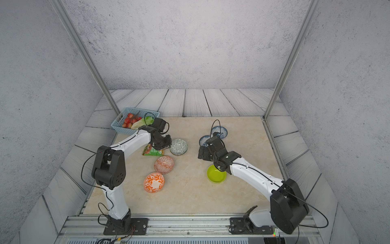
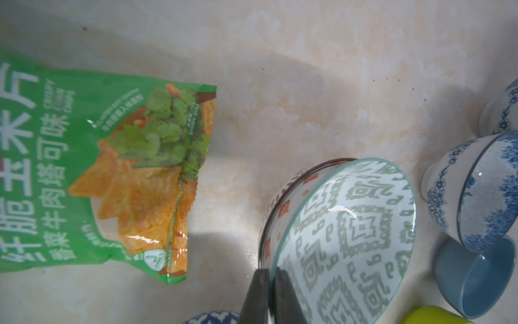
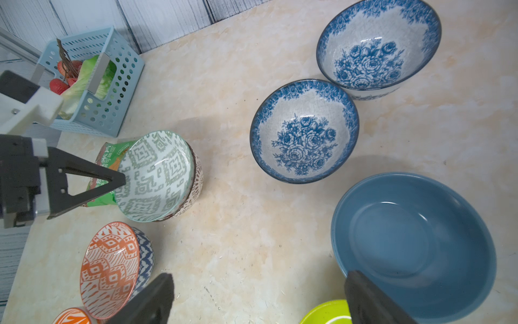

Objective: Stack the bowls
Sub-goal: Place the bowl on the bowl.

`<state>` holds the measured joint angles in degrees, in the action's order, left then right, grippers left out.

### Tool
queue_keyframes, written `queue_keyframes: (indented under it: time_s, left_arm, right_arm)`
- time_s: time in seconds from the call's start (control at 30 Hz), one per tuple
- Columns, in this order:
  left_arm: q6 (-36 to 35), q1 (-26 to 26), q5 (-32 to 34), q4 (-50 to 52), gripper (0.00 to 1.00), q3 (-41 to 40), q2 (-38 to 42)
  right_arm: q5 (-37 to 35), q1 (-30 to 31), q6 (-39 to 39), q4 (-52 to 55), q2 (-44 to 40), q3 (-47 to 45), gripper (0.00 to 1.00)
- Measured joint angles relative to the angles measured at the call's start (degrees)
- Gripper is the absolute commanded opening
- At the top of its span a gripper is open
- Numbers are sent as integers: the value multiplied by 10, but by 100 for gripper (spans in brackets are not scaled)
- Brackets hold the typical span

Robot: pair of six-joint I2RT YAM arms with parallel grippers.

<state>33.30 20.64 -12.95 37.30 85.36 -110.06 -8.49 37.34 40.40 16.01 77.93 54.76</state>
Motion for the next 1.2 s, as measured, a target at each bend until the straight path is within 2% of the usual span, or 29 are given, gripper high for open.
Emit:
queue_keyframes:
  time_s: [0.73,1.1,1.2]
  left_arm:
    - [1,-7,-32,-14,0,-9,-2]
    - [1,-7,-20,-16,58,-27,8]
    - [3,-7,-13,-18,86,-47,29]
  right_arm:
    - [4,0,0,0,6,0,96]
    - [1,0,1,1,6,0,99]
    - [-9,0,1,9,6,0,99]
